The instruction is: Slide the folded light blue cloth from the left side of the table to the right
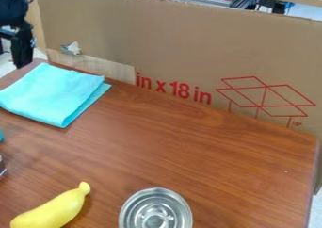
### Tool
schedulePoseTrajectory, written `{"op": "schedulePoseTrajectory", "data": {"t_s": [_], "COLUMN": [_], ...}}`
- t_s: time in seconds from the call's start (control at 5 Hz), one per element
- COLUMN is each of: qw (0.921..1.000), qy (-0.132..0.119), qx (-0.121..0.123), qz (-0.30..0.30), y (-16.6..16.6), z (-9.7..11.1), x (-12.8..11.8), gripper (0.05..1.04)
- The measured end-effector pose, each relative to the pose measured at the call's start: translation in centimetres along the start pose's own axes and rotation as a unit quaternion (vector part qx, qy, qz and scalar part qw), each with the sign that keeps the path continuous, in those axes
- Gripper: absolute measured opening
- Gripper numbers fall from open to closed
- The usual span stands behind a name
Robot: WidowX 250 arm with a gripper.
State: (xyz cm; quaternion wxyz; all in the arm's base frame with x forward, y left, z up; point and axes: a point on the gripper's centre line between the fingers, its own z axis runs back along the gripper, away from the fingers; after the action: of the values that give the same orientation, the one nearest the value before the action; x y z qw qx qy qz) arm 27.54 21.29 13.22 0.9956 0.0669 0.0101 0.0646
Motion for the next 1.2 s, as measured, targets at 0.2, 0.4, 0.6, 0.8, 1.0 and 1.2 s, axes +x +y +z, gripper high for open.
{"op": "schedulePoseTrajectory", "data": {"t_s": [0.2,0.4,0.6,0.8,1.0,1.2], "qw": [1.0,0.9997,0.9994,0.9988,0.9982,0.998], "qy": [-0.007,-0.004,-0.004,-0.009,-0.004,-0.01], "qx": [0.003,-0.013,-0.021,-0.03,-0.034,-0.04], "qz": [-0.004,-0.022,-0.026,-0.038,-0.049,-0.048], "y": [1.0,1.1,1.0,1.0,1.1,0.8], "z": [-2.1,-3.4,-5.0,-7.0,-8.5,-9.5], "x": [0.9,1.6,2.2,3.3,3.8,4.3], "gripper": [1.0,1.0,1.0,1.0,1.0,1.0]}}
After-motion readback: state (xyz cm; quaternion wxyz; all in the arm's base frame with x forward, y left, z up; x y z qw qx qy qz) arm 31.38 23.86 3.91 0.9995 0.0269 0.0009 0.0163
